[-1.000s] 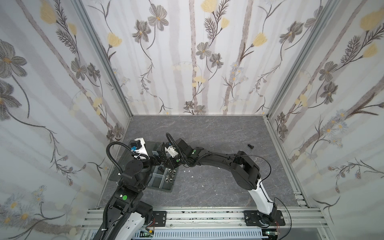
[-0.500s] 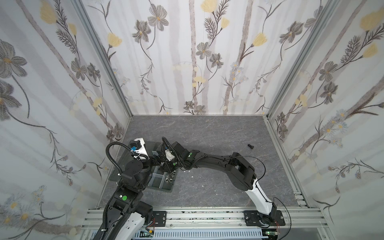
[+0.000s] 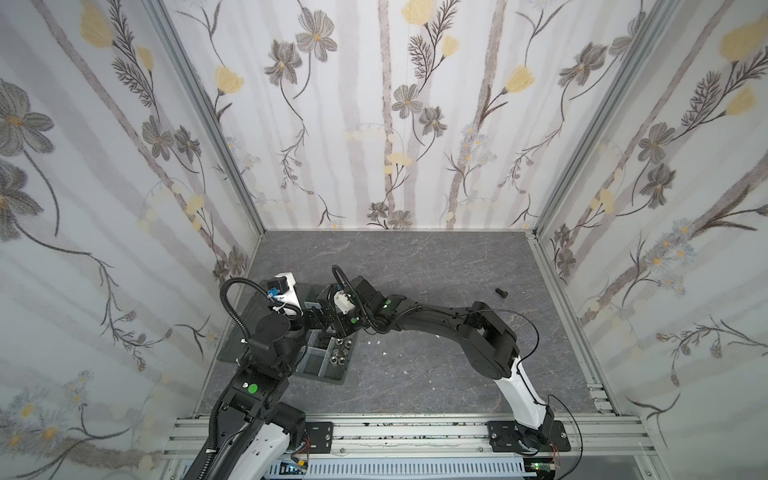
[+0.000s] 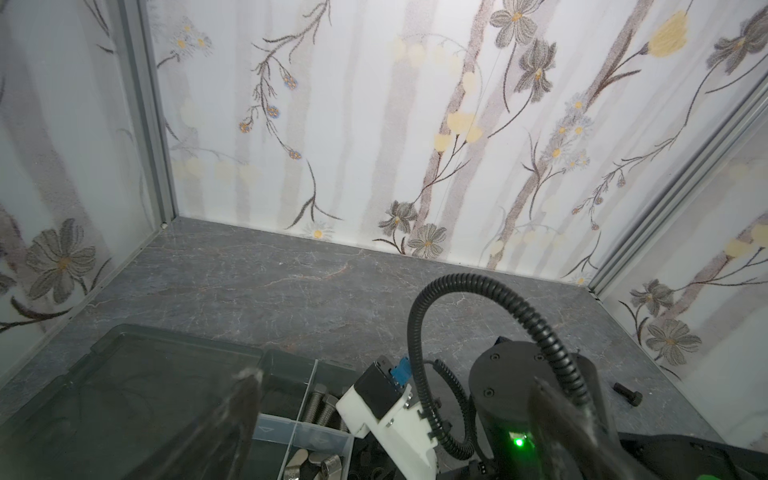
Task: Sort the screws and nuts into containers
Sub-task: 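Lower the bolt into a compartment and open the right gripper, then move the right gripper toward the last black bolt near the far corner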
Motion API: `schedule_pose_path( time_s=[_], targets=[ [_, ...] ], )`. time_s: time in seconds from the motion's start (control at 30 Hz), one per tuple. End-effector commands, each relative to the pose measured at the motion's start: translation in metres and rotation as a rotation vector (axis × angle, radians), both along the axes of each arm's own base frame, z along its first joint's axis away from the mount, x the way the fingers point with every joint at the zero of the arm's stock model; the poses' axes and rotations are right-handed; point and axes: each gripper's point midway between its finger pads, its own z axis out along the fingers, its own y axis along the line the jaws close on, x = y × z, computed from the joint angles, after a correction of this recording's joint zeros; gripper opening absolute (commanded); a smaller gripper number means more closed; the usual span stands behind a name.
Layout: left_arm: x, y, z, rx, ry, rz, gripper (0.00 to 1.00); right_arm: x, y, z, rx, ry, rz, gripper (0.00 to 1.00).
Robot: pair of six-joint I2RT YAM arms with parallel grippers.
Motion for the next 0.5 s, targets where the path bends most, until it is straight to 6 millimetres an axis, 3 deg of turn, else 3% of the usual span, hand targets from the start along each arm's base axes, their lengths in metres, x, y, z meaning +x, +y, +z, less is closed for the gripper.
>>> schedule_pose_path(
  time_s=[0.0,0.27,0.37,0.4,0.47],
  targets=[
    [0.005,-0.015,0.003,-0.022,0.007,-0.067,1.0,0.014,-0.012,0.023,0.055,-0.041,-0.039,0.46],
    [0.029,-0.053,-0.024,0.007,0.173,-0.212,1.0,0.045,-0.081,0.046,0.068,-0.09,-0.193,0.47],
    [0.037,-0.059,-0.028,0.016,0.221,-0.219,1.0,0.056,-0.114,0.049,0.045,-0.105,-0.277,0.47],
    [0.039,-0.061,-0.03,0.019,0.234,-0.219,1.0,0.072,-0.137,0.048,0.034,-0.105,-0.339,0.47],
    [0.043,-0.066,-0.031,0.023,0.253,-0.227,1.0,0.082,-0.164,0.047,0.018,-0.112,-0.41,0.47]
  ],
)
